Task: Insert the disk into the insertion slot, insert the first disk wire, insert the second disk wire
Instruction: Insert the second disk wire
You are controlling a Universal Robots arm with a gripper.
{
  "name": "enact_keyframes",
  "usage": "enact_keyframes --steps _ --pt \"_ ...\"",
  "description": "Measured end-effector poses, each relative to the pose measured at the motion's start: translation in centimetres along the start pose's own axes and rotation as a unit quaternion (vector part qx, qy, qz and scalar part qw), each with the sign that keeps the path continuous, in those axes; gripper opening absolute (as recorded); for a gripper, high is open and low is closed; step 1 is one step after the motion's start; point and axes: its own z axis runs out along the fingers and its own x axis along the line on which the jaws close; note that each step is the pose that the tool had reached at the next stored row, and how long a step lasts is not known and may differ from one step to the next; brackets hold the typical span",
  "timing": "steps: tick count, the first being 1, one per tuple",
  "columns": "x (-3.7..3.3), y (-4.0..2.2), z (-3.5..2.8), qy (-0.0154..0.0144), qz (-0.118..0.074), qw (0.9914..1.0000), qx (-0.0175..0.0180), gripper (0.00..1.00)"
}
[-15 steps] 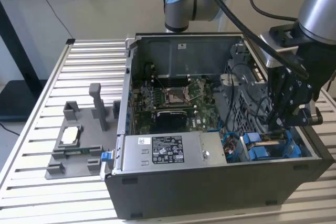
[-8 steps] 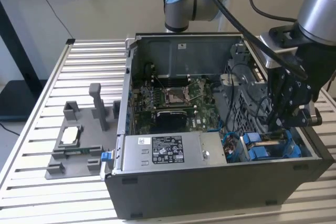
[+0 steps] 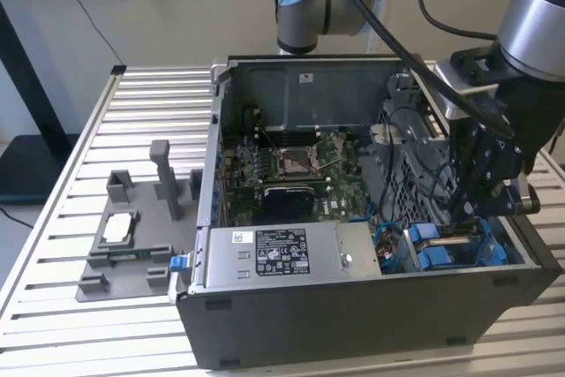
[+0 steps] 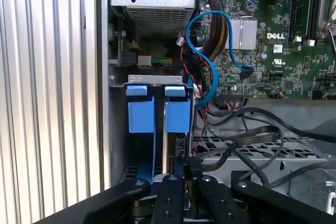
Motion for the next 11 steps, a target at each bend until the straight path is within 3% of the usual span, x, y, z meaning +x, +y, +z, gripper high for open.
enact_keyframes --steps 11 --pt "0.01 0.03 0.36 0.0 0.001 1.0 0.0015 0.16"
